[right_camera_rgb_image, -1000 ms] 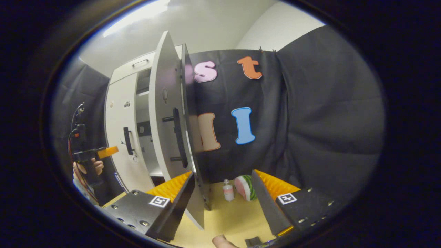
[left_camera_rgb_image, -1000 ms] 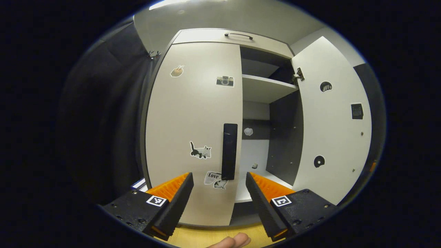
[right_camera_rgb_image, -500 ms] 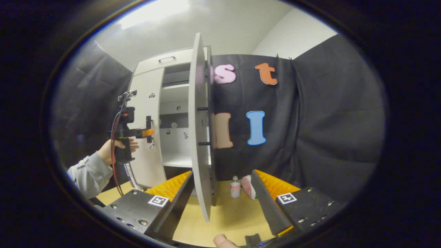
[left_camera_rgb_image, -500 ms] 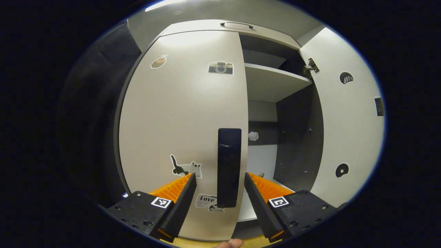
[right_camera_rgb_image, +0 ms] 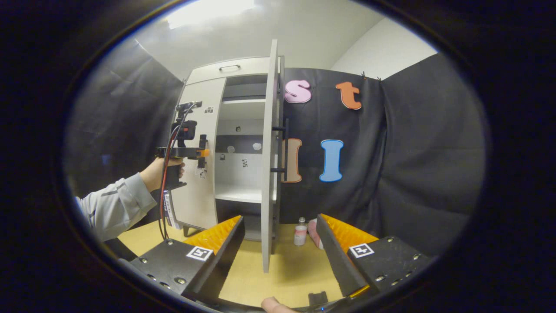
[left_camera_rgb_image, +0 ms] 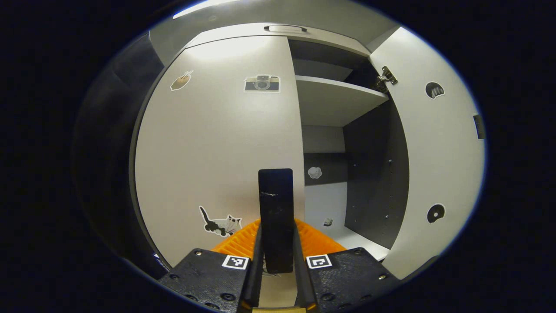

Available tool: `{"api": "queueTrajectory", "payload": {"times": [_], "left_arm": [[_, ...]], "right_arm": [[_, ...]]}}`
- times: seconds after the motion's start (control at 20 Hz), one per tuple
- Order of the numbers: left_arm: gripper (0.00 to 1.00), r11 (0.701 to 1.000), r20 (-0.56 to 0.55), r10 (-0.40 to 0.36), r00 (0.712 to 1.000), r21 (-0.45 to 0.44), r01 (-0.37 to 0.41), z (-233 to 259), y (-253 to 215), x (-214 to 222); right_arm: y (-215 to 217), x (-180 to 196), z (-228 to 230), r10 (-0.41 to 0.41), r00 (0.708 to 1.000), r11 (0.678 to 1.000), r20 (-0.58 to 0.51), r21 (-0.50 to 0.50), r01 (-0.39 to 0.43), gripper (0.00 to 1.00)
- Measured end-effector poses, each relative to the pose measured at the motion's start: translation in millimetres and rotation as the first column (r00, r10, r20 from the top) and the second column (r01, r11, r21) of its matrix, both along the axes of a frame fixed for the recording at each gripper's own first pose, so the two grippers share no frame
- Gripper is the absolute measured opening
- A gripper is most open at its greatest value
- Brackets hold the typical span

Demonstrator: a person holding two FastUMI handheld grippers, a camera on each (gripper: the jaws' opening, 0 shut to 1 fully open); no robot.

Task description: Open the right door of the double-door shoe cabinet with the right hand, and open the left door with the left hand.

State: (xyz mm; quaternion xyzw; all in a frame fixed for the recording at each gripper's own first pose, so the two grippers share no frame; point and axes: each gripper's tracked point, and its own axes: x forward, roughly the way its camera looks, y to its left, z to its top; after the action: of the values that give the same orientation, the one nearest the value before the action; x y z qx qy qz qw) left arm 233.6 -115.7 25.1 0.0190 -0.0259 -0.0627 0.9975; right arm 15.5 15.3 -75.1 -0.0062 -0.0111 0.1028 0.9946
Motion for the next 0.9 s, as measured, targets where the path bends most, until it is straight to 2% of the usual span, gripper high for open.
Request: {"api": "queueTrajectory", "payload": {"times": [0.2, 0.25, 0.35, 0.9], "left_arm": [[0.3, 1.0, -0.02, -0.01, 1.0, -0.015, 0.009, -2, 1, -3], [0.3, 1.0, -0.041, -0.009, 0.999, -0.013, 0.009, -5, 2, -7], [0.29, 1.0, -0.066, -0.018, 0.998, -0.013, 0.017, -6, 3, -13], [0.26, 0.994, -0.126, -0.098, 0.987, -0.05, 0.092, -9, 30, -86]], "right_arm": [[9, -9, -8, -0.011, 1.0, 1.0, -0.023, -0.007, 0.011, 0.98], [9, -12, -9, -0.016, 1.0, 1.0, -0.023, -0.016, 0.016, 0.94], [12, -20, -8, -0.019, 1.0, 1.0, -0.018, -0.015, 0.019, 0.98], [27, -70, 1, -0.055, 0.998, 0.998, 0.003, 0.016, 0.055, 0.98]]}}
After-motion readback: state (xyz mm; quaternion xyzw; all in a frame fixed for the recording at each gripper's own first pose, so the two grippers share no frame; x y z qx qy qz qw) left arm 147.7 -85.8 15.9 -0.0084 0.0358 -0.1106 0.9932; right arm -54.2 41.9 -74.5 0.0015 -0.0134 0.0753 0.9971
